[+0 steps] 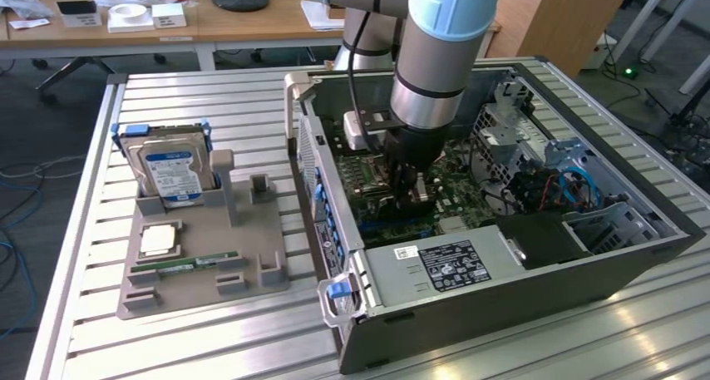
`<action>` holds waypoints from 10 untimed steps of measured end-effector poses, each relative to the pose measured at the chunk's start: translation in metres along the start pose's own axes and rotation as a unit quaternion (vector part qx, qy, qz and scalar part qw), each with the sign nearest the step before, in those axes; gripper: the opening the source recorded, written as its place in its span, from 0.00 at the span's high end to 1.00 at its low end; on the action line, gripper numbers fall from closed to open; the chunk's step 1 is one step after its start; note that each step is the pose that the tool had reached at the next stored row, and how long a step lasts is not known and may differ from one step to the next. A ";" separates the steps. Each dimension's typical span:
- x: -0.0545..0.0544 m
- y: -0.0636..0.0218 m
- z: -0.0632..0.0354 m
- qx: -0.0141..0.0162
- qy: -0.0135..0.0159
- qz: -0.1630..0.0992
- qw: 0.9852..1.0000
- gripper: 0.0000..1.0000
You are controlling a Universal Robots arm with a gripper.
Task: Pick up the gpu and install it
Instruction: 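Insert the gpu into the slot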
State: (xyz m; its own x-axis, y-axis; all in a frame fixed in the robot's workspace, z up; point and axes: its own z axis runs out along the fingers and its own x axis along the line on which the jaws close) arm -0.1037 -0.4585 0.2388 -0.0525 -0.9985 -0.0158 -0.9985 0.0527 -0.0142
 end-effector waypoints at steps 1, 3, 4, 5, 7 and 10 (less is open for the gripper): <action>0.000 0.0002 -0.0001 0.000 0.000 0.000 1.000 0.73; 0.000 0.0001 -0.0001 0.000 0.000 0.000 1.000 0.66; 0.000 0.0000 0.0000 0.000 0.000 0.000 1.000 0.66; 0.000 0.0000 -0.0005 0.000 0.000 0.000 1.000 0.66; 0.000 -0.0001 -0.0025 0.000 0.000 0.000 1.000 0.66; 0.000 -0.0002 -0.0108 0.000 -0.001 0.000 1.000 0.66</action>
State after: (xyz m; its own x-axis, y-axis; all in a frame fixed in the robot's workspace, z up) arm -0.1037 -0.4585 0.2496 -0.0524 -0.9985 -0.0171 -0.9985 0.0526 -0.0146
